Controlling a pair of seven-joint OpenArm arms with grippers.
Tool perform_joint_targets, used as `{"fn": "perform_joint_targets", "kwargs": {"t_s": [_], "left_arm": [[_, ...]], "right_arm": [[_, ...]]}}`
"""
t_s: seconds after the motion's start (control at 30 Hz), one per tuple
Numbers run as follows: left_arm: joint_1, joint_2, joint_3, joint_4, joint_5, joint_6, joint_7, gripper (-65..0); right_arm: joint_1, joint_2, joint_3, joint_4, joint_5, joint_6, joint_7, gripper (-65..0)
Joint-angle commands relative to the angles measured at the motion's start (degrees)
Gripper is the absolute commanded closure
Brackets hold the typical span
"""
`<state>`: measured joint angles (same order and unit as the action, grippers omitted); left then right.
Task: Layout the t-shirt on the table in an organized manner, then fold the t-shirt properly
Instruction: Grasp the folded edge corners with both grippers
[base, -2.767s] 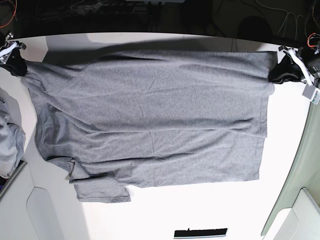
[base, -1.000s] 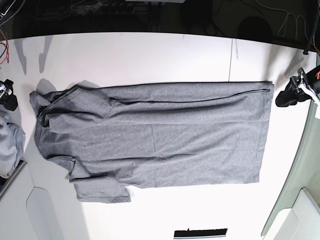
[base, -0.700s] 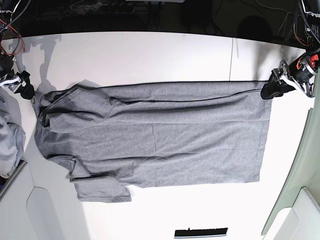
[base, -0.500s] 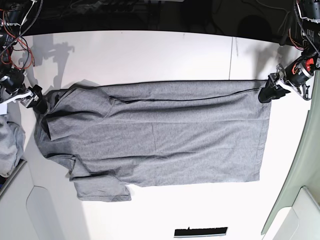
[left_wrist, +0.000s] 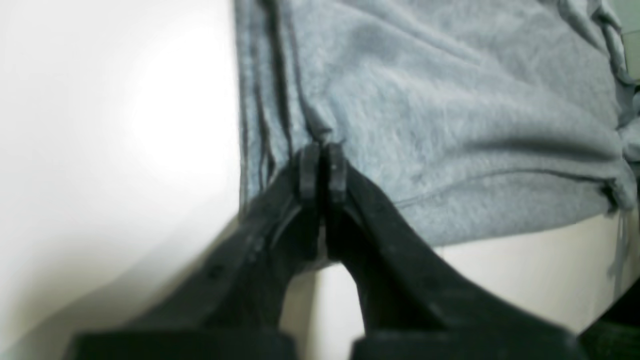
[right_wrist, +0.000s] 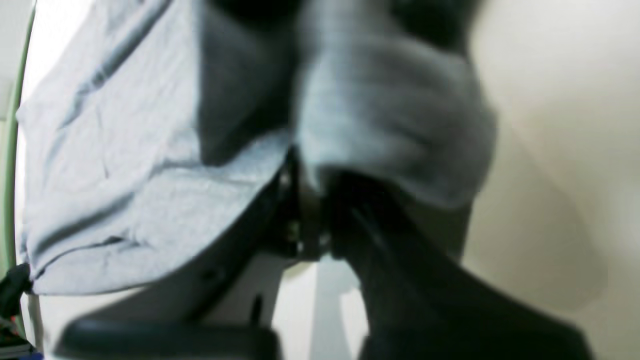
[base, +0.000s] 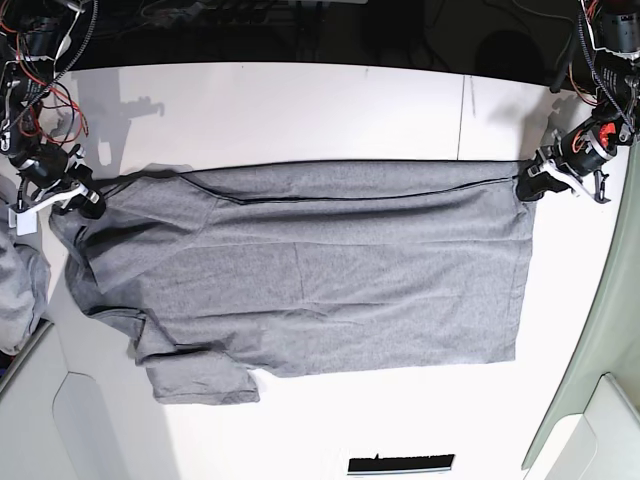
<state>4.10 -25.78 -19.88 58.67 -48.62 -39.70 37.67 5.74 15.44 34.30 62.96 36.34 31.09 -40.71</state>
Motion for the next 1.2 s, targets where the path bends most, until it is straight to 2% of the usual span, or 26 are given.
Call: {"fn": "perform_joint_targets", "kwargs": {"t_s": [0.0,0.13,0.3,0.43,0.63,0.9,0.93,1.0,1.07,1.1,1.17], "left_arm": [[0.22,-1.92,-0.24,1.53,-1.09,-0.3,0.39,0.0],[4.17,-4.31,-0.24,7.28,-4.57,-0.3,4.11,0.0],[11.61,-6.19,-0.24,15.69,-6.47,-0.3,5.42,0.0],[17.09,-6.32,-0.24,20.9,-6.93,-0.3,5.38,0.0],[20.83,-6.36,-0.28,24.11,-6.91,-0.3,5.42,0.0],[22.45,-6.32,-0.28,24.52,-6.93,-0.3,5.31,0.0],[22.43,-6.34,-0.28,24.52,-6.93,-0.3,5.07,0.0],[22.38,-6.43,-0.28,24.57,-6.95,-0.3,4.96,-12.6],[22.18,-6.91,-0.39,24.92,-8.04,-0.3,5.01,-25.6],[22.1,-7.34,-0.5,25.31,-8.76,-0.3,5.03,-27.9],[22.1,-8.44,-0.96,27.04,-9.44,-0.3,5.01,-27.9]], "right_arm": [[0.94,1.05,1.25,1.7,1.49,1.2,-0.28,0.0],[-2.27,1.09,6.36,5.88,5.79,1.38,-4.63,0.0],[-9.66,1.11,8.48,12.04,7.91,1.95,-5.64,0.0],[-16.17,1.05,8.48,15.96,9.38,1.95,-5.6,0.0],[-22.91,1.09,8.5,20.81,9.35,1.95,-5.25,0.0],[-25.14,1.09,9.31,22.21,9.16,1.92,-5.16,0.0],[-25.14,1.09,9.31,22.21,9.16,1.92,-5.16,-4.3],[-25.14,1.11,9.33,22.32,9.18,1.81,-5.18,-17.8],[-25.14,1.09,9.77,23.32,10.25,1.75,-5.2,-24.2],[-25.16,1.09,10.29,24.26,10.88,1.75,-5.27,-24.4],[-25.16,1.07,11.93,26.99,11.5,1.75,-5.44,-24.4]]}}
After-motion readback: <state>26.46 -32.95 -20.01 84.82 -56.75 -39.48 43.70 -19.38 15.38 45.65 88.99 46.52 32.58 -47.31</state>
